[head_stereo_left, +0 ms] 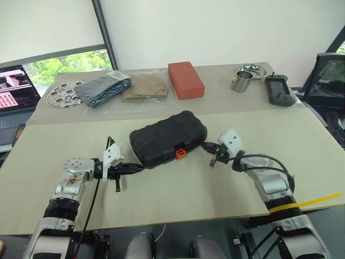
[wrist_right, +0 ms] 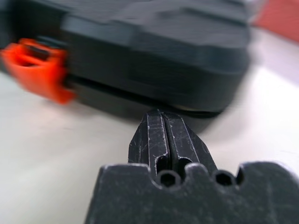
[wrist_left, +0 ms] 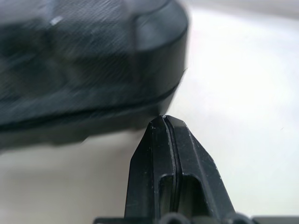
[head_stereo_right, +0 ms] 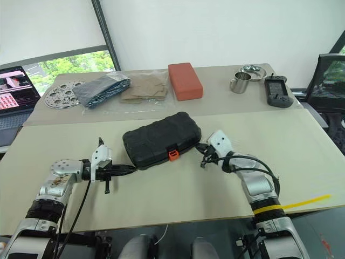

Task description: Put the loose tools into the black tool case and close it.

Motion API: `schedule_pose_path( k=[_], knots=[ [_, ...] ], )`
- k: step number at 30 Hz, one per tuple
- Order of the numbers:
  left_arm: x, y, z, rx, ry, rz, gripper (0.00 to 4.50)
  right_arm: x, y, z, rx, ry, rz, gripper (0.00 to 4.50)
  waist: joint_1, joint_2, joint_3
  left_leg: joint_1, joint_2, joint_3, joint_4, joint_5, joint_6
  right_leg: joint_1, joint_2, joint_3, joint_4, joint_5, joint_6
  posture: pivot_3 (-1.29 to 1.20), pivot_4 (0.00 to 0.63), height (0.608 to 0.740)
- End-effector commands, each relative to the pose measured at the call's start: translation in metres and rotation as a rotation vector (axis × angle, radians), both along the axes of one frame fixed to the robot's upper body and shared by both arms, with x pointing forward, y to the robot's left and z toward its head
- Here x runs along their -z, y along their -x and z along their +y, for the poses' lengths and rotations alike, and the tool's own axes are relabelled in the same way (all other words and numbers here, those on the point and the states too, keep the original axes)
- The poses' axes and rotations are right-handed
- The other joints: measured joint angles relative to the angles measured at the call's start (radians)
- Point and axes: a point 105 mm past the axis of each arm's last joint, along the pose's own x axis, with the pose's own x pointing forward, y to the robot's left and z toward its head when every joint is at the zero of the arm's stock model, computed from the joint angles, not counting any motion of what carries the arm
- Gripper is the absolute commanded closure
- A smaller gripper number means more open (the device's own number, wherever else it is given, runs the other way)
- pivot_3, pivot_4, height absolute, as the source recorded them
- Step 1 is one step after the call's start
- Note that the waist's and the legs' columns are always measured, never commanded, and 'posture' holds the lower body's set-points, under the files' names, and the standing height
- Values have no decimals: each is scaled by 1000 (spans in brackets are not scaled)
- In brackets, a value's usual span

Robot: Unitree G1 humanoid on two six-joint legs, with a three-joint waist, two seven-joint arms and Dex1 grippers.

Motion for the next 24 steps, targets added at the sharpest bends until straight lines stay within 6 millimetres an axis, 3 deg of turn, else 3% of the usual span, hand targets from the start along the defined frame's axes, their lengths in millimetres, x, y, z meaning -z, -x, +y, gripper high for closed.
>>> schedule_pose_path(
  k=[1,4,9,11,19,24],
  knots=[
    [-31,3,5,12,9,-62,4500,-6,25,9,-60,-26,13,3529,-1,0,0,0,0,0,0,0,0,0,0,0,0,0,0,0,150,736],
    [-48,8,6,36,25,-69,4500,-4,48,30,-95,-67,62,2467,-4,0,0,-1,0,-3,0,0,0,0,1,1,-2,0,0,0,150,736],
    [-95,-13,-7,-10,119,-212,4500,2,56,52,-37,-102,106,2467,-6,0,0,0,0,-7,0,0,0,1,1,2,-1,0,0,0,150,736],
    [-104,-26,-13,-45,127,-253,4500,2,54,59,-15,-114,107,2467,0,0,0,-1,0,-8,0,0,0,1,1,1,-1,0,0,0,150,736],
    [-94,-64,-39,-148,133,-309,4500,5,37,73,105,-121,78,2467,-4,0,0,-5,-2,-7,0,0,0,-1,1,1,-6,0,1,0,150,736],
    [-76,-71,-53,-168,151,-272,4500,6,35,80,118,-149,87,2467,-4,0,0,-7,1,-8,1,0,-1,-1,7,2,-6,0,0,0,150,736]
  ],
)
